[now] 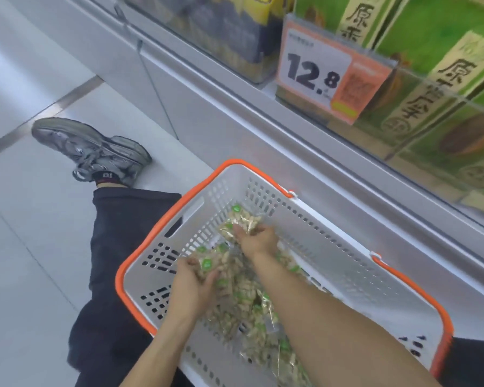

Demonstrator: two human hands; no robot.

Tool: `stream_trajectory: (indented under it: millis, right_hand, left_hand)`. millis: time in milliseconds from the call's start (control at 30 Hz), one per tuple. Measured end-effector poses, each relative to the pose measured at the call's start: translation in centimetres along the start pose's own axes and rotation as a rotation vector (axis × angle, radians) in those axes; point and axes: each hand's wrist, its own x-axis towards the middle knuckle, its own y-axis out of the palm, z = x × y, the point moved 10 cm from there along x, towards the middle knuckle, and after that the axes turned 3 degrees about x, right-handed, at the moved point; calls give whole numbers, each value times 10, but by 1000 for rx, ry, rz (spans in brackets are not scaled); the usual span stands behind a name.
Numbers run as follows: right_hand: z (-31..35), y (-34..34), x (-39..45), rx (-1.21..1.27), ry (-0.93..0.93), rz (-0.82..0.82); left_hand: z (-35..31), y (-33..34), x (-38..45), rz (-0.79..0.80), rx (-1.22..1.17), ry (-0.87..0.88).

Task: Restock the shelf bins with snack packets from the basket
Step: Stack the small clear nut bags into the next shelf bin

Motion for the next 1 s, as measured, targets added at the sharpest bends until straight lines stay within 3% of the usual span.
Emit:
stream_trajectory:
  millis: [267,367,467,533,600,700,800,933,1000]
  right_hand:
    - [4,-49,-39,-96,-142,0]
    - [22,-64,-67,-218,-126,147]
    - [67,-80,-110,-584,-227,388]
    - [107,-106,-142,-909,-340,446]
    - [142,-143,-175,-1051,-426,439]
    - [169,-191,-226,-955,-552,427]
    - [158,-231,-254,-861,-698,293]
    - [111,-280,-254,-503,-649,226]
    - [97,-306,-253,-341,-599,185]
  left_hand:
    - [-13,-22,-20,-24,-60,6]
    - [-19,-33,-32,-40,-137,-7]
    - [-30,-41,-45,-21,-302,-27]
    - [-46,-34,-56,89,-520,-39]
    - [-72,-28,-68,182,-642,37]
    - [-121,-19,-96,291,-696,174]
    - [-174,0,-139,460,-769,313]
    - [-221,17,-192,563,-783,439]
    - [-243,25,-219,576,-647,582]
